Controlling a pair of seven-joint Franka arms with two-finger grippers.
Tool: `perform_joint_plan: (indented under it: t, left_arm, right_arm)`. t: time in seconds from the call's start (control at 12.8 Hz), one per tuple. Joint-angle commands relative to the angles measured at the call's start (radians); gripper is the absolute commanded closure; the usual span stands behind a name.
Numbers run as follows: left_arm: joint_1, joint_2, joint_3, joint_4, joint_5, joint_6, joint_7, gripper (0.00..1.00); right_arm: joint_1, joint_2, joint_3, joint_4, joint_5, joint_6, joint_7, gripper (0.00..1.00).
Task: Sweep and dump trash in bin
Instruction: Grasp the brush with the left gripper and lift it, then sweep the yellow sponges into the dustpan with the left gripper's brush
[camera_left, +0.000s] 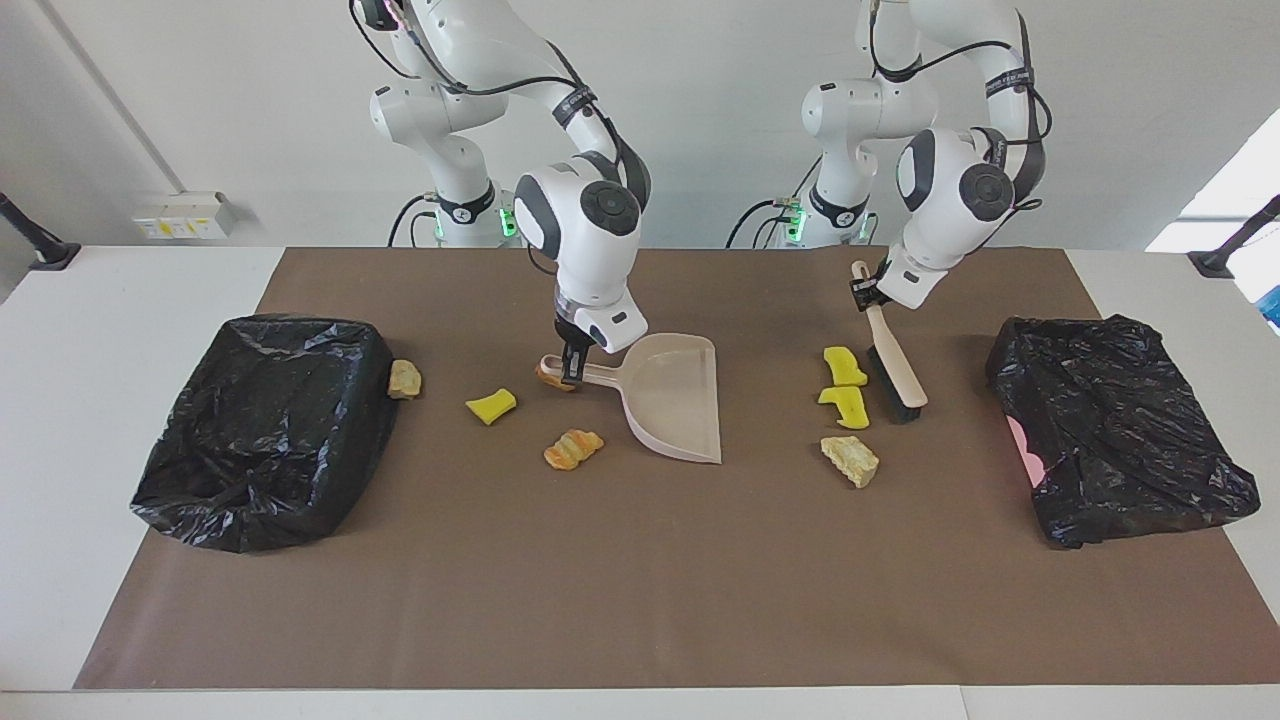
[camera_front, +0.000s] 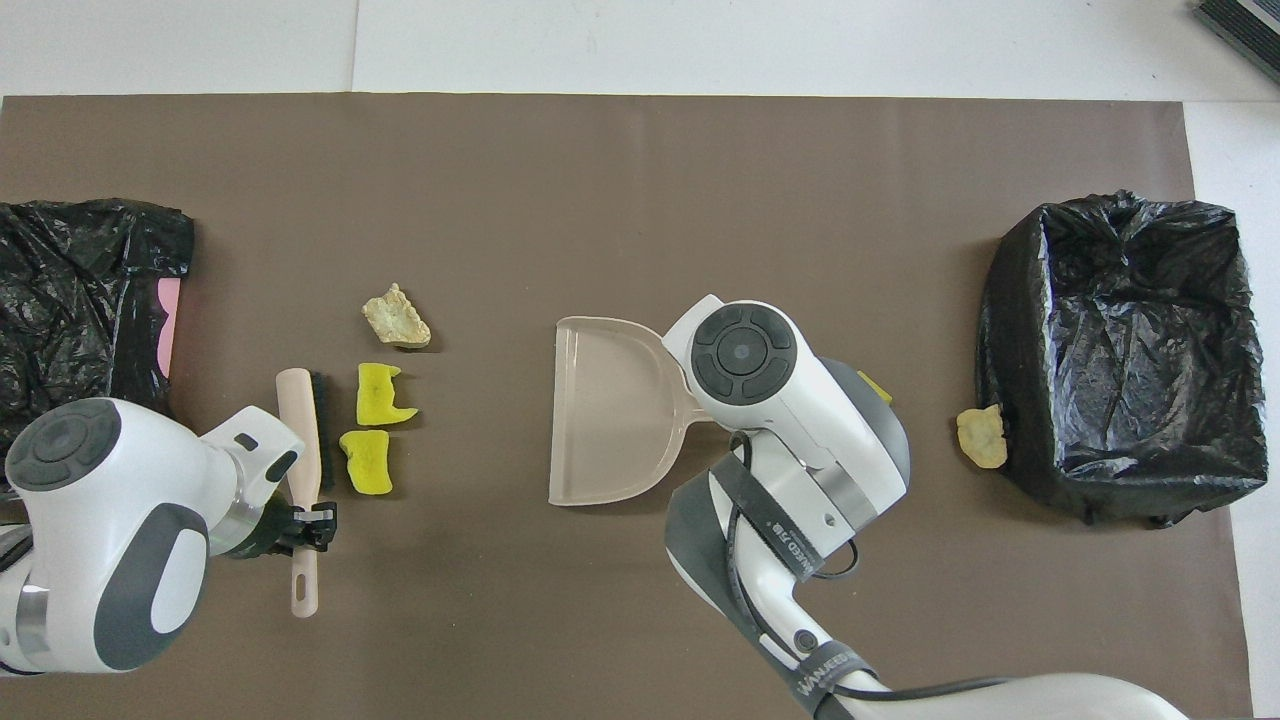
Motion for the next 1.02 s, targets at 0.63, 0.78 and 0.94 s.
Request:
perform_joint_plan:
  t: [0.63, 0.78, 0.94]
  left_arm:
    - [-0.380, 0.064, 0.005, 0.002, -0.244, 0.231, -0.176, 1.00]
    - [-0.426, 0.074, 0.005, 0.023, -0.284, 0.244, -0.194, 1.00]
    - [-0.471, 0.100, 0.005, 0.071, -0.300, 0.244, -0.214, 1.00]
  right_arm:
    - [0.004, 0.006, 0.005, -0.034, -0.040, 0.088, -0.026, 1.00]
    - [0.004, 0.006, 0.005, -0.034, -0.038, 0.088, -0.023, 1.00]
    - [0.004, 0.006, 0.005, -0.036, -0.036, 0.087, -0.021, 1.00]
